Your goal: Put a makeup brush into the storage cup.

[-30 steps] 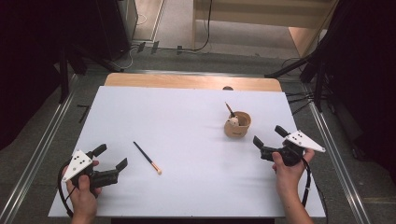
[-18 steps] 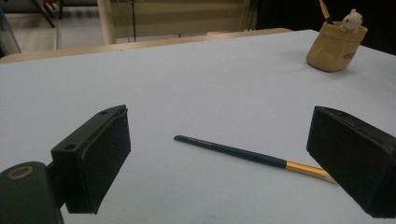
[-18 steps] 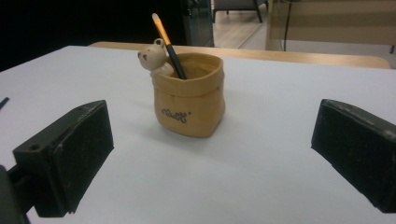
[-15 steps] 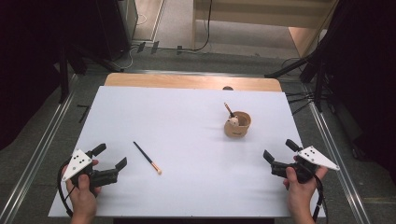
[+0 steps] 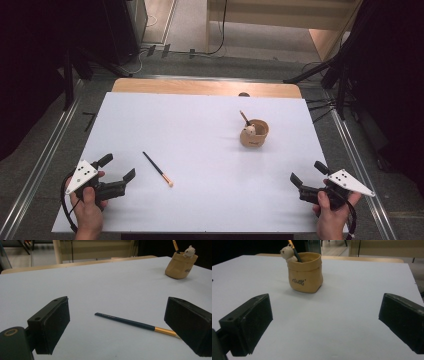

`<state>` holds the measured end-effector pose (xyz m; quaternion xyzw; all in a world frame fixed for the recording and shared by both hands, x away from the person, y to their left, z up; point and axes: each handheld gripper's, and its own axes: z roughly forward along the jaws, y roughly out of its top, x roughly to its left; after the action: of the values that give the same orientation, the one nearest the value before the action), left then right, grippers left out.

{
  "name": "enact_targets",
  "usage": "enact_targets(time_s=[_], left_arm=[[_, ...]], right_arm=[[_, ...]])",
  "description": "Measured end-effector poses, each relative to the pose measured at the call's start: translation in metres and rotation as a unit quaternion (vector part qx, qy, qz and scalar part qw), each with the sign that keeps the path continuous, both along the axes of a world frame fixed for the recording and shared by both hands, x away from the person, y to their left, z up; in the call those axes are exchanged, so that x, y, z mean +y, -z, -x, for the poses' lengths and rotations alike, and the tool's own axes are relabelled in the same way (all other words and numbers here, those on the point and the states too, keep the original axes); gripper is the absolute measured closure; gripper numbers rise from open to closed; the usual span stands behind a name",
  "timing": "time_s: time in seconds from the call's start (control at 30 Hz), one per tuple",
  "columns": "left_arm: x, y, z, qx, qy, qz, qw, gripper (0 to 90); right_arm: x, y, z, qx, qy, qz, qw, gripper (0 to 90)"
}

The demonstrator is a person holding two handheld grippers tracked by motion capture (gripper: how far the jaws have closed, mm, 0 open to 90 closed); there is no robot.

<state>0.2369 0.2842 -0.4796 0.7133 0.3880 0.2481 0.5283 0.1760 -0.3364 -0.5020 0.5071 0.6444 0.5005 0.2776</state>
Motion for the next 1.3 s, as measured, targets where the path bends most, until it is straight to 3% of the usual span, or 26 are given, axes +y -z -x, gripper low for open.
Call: enact_targets(time_s=[0.13, 0.33, 0.97, 1.3], left_arm=[[0.002, -0.001, 0.001, -0.002, -0.002, 0.001, 1.0, 6.6], [0.006, -0.002, 0.0, -0.004, -0.008, 0.003, 1.0, 6.6], [0.009, -0.003, 0.003, -0.005, -0.012, 0.003, 0.9999, 6.6], [-0.004, -0.008, -0.004, 0.0, 0.004, 0.012, 0.9999, 6.6]], right_arm=[[0.0, 0.0, 0.002, -0.002, -0.007, -0.011, 0.9999, 0.0], [0.004, 0.0, 0.007, -0.006, -0.01, 0.005, 0.9999, 0.0], [0.007, -0.003, 0.011, -0.018, -0.004, 0.004, 0.9998, 0.0], [0.006, -0.003, 0.012, -0.017, 0.001, 0.002, 0.9999, 0.0]])
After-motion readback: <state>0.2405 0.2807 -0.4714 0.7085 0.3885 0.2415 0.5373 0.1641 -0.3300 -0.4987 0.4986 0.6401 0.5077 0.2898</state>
